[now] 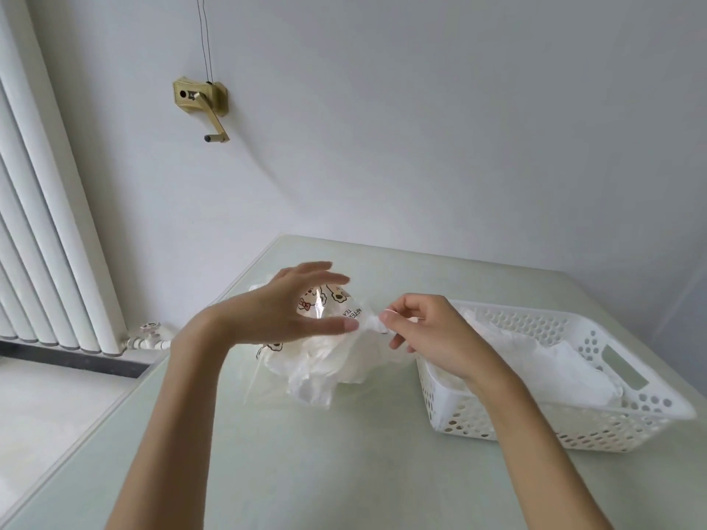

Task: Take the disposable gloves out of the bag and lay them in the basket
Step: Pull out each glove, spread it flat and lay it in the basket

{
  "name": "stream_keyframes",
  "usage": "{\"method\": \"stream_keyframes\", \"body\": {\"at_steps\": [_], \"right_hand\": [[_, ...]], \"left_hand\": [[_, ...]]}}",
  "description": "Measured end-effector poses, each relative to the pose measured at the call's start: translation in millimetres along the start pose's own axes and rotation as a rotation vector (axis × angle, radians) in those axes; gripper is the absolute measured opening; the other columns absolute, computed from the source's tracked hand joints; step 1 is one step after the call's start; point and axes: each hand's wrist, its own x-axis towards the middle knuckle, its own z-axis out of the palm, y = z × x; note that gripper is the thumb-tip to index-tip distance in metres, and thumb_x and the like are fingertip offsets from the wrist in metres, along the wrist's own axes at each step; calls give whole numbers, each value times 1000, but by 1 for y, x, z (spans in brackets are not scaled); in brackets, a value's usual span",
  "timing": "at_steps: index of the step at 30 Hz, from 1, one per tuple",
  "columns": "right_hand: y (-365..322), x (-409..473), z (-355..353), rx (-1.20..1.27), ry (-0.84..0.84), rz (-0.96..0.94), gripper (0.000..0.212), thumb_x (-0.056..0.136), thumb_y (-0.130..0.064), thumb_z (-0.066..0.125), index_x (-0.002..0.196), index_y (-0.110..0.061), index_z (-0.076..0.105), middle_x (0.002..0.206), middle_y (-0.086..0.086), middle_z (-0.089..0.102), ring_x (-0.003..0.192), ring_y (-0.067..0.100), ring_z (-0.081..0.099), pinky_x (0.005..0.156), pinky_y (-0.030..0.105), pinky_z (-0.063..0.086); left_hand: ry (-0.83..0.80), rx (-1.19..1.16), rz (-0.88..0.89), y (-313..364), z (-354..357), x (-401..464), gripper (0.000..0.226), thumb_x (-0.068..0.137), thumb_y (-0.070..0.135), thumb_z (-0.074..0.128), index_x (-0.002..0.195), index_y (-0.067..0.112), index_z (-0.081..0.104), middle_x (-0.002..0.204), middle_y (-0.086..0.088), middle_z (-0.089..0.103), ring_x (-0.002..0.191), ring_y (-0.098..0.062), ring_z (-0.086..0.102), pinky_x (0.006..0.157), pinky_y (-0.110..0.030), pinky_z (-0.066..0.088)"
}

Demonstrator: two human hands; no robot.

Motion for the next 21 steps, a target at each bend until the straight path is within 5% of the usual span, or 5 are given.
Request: {"method": "stream_keyframes", "body": {"at_steps": [4, 8, 12, 16, 21], "right_hand": [[3, 5, 12, 110, 183, -76, 16, 88, -29, 65, 81, -15, 68, 76, -2, 71, 56, 0, 62, 59, 16, 45], [7, 8, 13, 208, 204, -61, 13, 90, -26, 63, 99, -17, 68, 87, -4, 72, 69, 4, 68, 76, 31, 55], [4, 2, 16, -132, 270, -80, 21, 85, -39, 66, 102, -29, 62, 97, -12, 66, 84, 10, 66, 81, 31, 50], [0, -8, 42, -512, 193, -105, 36, 85, -53, 60, 73, -20, 68, 83, -3, 69, 86, 21, 61, 73, 29, 44], [7, 1, 58, -508, 229, -111, 55, 79, -72, 53, 61, -22, 41, 69, -5, 50, 73, 23, 51, 68, 31, 32]], "left_hand": [[-11, -49, 55, 4, 16, 14, 37, 75, 36, 78, 110, 36, 65, 112, 17, 64, 95, 4, 63, 86, -18, 50], [114, -179, -37, -8, 21, 23, 4, 79, 22, 77, 81, 23, 75, 78, 4, 74, 70, -10, 67, 69, -28, 58], [178, -240, -184, -21, 24, 25, 20, 73, 33, 81, 77, 15, 73, 69, 2, 74, 74, -18, 72, 80, -40, 58], [218, -351, -242, -17, 25, 25, 18, 78, 26, 76, 69, 11, 69, 70, -3, 74, 76, -18, 73, 78, -30, 59], [82, -504, -266, -9, 20, 19, 22, 79, 33, 75, 61, 20, 74, 75, -3, 74, 74, -8, 71, 66, -15, 54]]}}
